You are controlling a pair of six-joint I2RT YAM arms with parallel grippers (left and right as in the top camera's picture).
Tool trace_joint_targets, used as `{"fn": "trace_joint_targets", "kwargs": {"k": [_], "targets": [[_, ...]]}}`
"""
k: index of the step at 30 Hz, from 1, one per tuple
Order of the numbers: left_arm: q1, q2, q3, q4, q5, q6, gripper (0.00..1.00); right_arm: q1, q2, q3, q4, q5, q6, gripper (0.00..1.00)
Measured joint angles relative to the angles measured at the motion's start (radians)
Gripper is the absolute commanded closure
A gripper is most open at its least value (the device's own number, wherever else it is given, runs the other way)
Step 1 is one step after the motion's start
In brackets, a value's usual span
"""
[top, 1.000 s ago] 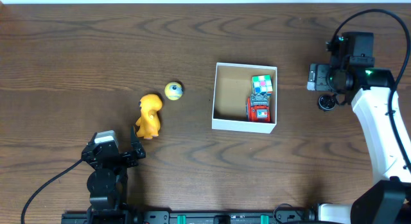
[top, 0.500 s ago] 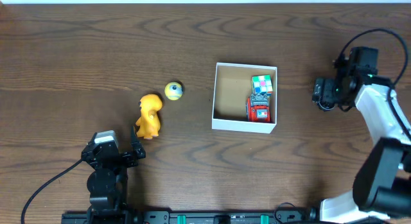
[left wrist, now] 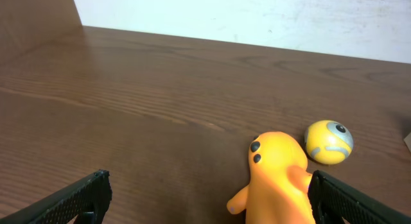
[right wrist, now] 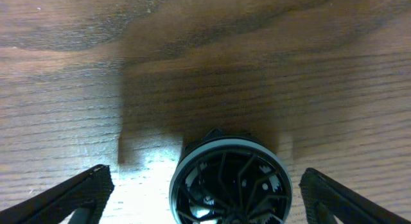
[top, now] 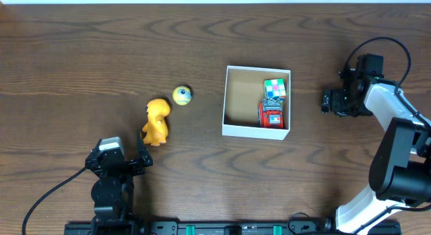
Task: Pack container
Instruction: 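Lower the right gripper onto the black wheel and close on it, then lift the black wheel and carry it left into the white box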
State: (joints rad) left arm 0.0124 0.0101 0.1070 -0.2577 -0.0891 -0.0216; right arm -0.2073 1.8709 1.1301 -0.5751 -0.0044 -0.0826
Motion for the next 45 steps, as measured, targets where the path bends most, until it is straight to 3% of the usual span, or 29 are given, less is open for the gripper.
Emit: {"fn": "trace_joint_targets", "kwargs": {"k": [13, 17, 33, 45], "targets": [[0.0, 0.0, 0.0, 0.0, 0.0, 0.0, 0.02, 0.0, 0.008, 0.0, 0.003, 0.019, -0.003, 0.39], [0.0, 0.0, 0.0, 0.0, 0.0, 0.0, 0.02, 0.0, 0.008, 0.0, 0.003, 0.021, -0.002, 0.44], [0.0, 0.0, 0.0, 0.0, 0.0, 0.0, 0.02, 0.0, -0.008, 0.0, -0.014, 0.022, 0.024, 0.49], [0.0, 0.0, 0.0, 0.0, 0.0, 0.0, 0.02, 0.089, -0.256, 0.0, -0.029, 0.023, 0.028, 0.5]]}}
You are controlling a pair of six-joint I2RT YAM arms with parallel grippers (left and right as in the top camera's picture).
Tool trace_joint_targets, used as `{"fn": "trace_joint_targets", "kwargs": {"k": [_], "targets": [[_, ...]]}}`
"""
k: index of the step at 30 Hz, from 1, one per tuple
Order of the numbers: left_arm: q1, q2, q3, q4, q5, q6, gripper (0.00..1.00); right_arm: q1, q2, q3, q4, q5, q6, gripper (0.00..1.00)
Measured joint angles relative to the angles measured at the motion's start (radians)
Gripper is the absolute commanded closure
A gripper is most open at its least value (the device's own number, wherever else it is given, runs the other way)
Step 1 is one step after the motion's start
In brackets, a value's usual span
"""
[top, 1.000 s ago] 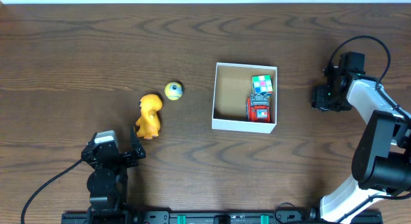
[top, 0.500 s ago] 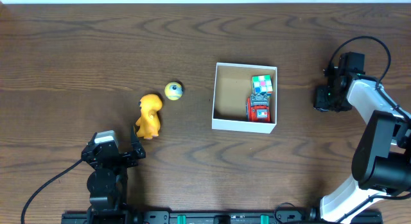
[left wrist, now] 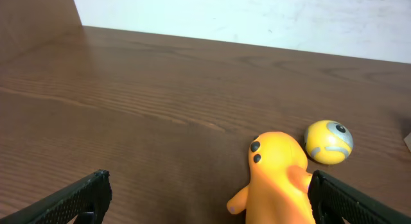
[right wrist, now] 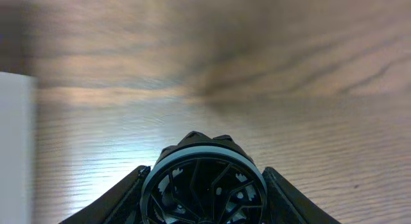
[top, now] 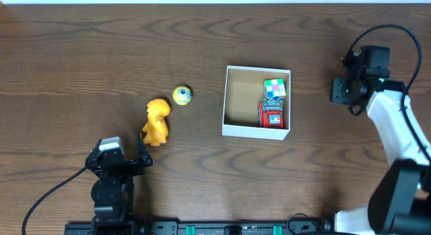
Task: Pack container
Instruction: 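Lift the black wheel and carry it left into the white box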
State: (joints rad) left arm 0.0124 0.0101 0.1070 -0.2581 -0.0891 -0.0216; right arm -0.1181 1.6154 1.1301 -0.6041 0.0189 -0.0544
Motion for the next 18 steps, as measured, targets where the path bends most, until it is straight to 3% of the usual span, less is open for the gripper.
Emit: {"fn": "trace_joint_targets", "kwargs": {"k": [9, 18], "targets": [[0.0, 0.0, 0.0, 0.0, 0.0, 0.0, 0.02, 0.185, -0.172, 0.0, 0.015, -0.001, 0.042, 0.53], [0.0, 0.0, 0.0, 0.0, 0.0, 0.0, 0.02, 0.37, -0.209, 0.0, 0.074, -0.002, 0.084, 0.51]]}}
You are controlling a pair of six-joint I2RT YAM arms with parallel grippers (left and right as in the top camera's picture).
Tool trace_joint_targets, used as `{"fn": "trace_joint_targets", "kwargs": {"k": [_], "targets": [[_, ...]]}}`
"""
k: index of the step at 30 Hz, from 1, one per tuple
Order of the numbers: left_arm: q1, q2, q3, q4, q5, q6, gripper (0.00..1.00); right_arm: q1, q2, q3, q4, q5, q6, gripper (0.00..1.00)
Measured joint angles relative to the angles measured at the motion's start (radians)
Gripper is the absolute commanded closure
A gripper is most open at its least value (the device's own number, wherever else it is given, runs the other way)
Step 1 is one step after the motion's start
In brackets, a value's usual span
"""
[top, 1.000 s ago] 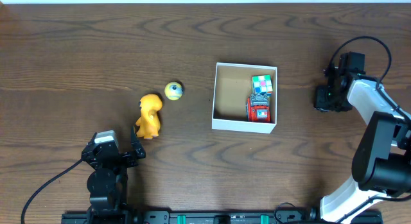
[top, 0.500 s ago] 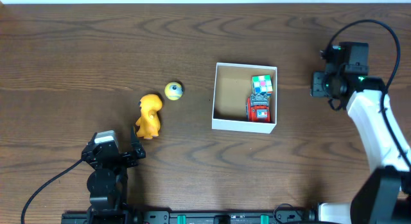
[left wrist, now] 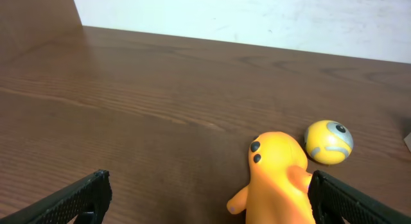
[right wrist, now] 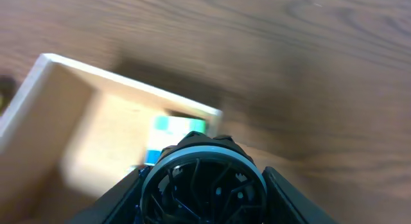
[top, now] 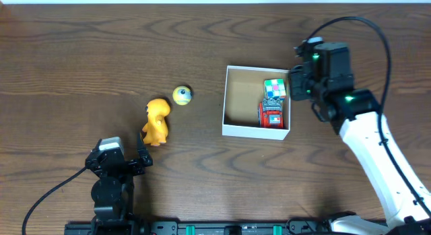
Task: Pack container
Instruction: 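Lift the black wheel and carry it left into the white box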
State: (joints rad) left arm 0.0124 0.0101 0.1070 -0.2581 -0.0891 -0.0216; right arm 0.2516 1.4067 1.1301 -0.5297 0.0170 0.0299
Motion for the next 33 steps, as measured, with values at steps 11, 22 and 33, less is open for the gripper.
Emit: {"fn": "trace_joint_targets", "kwargs": {"k": [11, 22, 33], "targets": [[0.0, 0.0, 0.0, 0.0, 0.0, 0.0, 0.02, 0.098, 0.029, 0.0, 0.098, 0.001, 0.05, 0.51], [0.0, 0.0, 0.0, 0.0, 0.0, 0.0, 0.02, 0.107, 0.194, 0.0, 0.129, 0.013, 0.073, 0.52], [0.0, 0.0, 0.0, 0.0, 0.0, 0.0, 0.02, 0.107, 0.223, 0.0, 0.117, 0.075, 0.073, 0.51]]}}
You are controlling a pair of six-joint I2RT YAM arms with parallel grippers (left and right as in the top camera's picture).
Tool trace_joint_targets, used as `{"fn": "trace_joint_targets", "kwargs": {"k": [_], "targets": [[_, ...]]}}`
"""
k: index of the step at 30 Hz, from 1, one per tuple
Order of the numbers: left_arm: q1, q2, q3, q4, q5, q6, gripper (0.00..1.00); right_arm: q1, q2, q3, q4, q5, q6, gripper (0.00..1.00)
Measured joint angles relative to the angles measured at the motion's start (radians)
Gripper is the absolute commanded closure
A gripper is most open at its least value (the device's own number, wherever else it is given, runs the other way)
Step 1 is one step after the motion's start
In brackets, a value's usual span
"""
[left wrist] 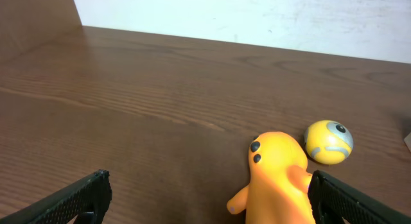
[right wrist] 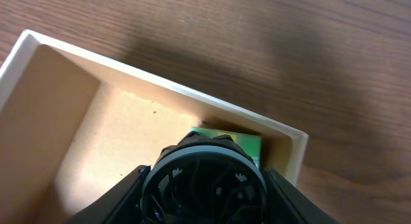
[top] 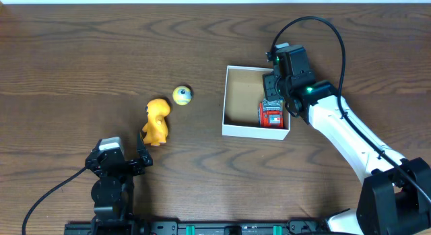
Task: Pack container
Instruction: 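Lift the black wheel and carry it left into the white box, then open the right gripper to drop the wheel and raise it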
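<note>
A white open box (top: 232, 104) holds a red toy car (top: 271, 116) and a colour cube, whose green face (right wrist: 249, 142) shows in the right wrist view. My right gripper (top: 277, 85) hangs over the box's far right corner, above the cube. It is shut on a black round wheel with a grey rim (right wrist: 204, 176). A yellow-orange toy figure (top: 156, 120) and a yellow ball (top: 182, 95) lie on the table left of the box. My left gripper (left wrist: 209, 212) stands open at the near edge, just short of the figure (left wrist: 279, 179).
The dark wooden table (top: 81, 53) runs to a white wall at the back (left wrist: 257, 15). The box's left half (right wrist: 115, 140) shows bare cardboard floor. The right arm (top: 350, 137) reaches in from the near right.
My right gripper, with the wheel, has moved left from the box's far right rim to over the cube inside the box. The left arm and the toys have not moved.
At first my right gripper stood open around the wheel on the table right of the box. Then it was shut on the wheel, above the table. Later it held the wheel at the box's right rim, and now over the box's inside.
</note>
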State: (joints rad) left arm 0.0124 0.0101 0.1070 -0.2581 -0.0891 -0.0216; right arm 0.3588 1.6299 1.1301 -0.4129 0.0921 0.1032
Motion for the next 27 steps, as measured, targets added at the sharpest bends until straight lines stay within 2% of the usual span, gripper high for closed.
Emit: {"fn": "trace_joint_targets", "kwargs": {"k": [17, 27], "targets": [[0.0, 0.0, 0.0, 0.0, 0.0, 0.0, 0.02, 0.0, 0.0, 0.0, -0.027, 0.021, 0.0, 0.51], [0.0, 0.0, 0.0, 0.0, 0.0, 0.0, 0.02, 0.0, 0.022, 0.0, -0.037, 0.025, 0.001, 0.45]]}}
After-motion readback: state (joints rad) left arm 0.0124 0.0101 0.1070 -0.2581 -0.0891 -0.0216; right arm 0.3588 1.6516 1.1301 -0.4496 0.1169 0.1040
